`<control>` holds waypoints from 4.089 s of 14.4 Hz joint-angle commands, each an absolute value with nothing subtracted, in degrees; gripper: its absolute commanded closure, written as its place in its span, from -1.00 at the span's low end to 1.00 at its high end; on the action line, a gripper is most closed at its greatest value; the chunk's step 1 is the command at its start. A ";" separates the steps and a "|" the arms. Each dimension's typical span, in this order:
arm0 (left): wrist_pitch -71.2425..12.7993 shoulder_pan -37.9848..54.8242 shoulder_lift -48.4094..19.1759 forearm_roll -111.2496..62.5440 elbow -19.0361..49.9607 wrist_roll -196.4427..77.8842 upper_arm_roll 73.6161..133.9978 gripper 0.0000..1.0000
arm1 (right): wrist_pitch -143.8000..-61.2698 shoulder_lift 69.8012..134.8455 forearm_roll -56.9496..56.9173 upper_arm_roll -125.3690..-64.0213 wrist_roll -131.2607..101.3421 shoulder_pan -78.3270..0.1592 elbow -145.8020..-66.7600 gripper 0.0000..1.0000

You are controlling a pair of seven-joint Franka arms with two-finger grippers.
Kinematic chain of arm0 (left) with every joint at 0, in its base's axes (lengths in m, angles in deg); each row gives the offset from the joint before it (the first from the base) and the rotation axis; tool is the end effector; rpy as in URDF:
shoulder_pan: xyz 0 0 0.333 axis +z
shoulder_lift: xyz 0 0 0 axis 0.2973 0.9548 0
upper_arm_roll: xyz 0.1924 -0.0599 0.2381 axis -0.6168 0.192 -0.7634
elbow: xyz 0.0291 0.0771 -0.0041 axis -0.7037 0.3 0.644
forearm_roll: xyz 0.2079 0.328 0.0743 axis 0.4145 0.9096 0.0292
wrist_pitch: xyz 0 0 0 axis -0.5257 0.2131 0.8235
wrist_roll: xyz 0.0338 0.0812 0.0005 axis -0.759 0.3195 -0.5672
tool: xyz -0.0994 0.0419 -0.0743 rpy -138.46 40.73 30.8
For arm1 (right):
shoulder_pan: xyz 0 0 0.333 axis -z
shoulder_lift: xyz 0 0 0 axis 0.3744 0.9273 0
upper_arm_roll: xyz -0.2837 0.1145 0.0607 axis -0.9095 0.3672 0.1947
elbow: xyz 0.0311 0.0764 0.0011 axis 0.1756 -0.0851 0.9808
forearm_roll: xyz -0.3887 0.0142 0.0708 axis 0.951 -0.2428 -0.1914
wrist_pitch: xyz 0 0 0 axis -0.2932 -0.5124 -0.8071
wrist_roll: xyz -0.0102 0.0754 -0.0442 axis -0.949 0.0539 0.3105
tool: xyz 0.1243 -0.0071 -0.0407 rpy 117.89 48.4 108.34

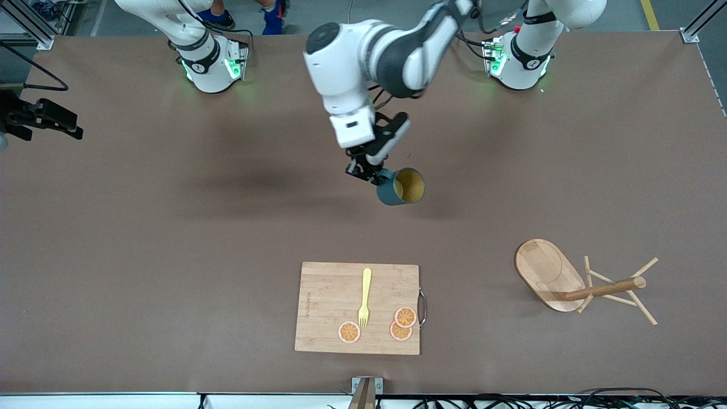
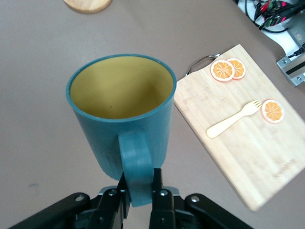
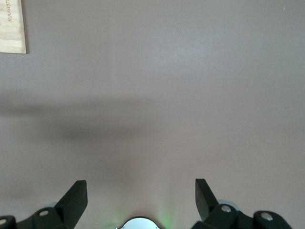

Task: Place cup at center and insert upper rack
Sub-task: 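Carry the mug with the left gripper to the wooden mug tree, then hang the mug handle onto a mug tree peg with the left gripper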

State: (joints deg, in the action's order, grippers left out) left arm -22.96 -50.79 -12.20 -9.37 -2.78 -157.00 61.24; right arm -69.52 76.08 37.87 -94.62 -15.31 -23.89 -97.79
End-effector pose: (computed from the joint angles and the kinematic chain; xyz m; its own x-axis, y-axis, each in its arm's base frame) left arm 0.4783 -0.5112 0.4175 0.5311 0.8034 0.2693 0.8092 -0.5751 0.1198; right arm 0.5251 -0.0353 0.6086 0.9956 0.0197 -0.0921 0.0202 -0.9998 0.0047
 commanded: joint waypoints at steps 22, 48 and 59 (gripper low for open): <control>-6.02 4.54 -14.49 -76.18 -1.98 -100.40 62.19 0.99 | -68.83 70.60 36.83 -92.41 -14.81 -21.28 -100.95 -1.00; 0.49 18.08 -2.71 -91.03 -5.32 -83.77 63.42 0.94 | -68.30 73.32 37.80 -92.59 -12.70 -21.11 -95.24 -1.00; 1.01 18.00 -2.70 -91.39 -5.24 -83.94 65.08 -0.99 | -65.67 73.50 37.62 -92.59 -12.52 -21.11 -95.59 -1.00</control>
State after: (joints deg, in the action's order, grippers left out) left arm -0.45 17.47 -2.48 -90.59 -4.01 -84.06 63.64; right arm -66.65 73.38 37.19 -93.48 -13.45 -22.31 -96.01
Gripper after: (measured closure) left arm 0.471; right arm 0.000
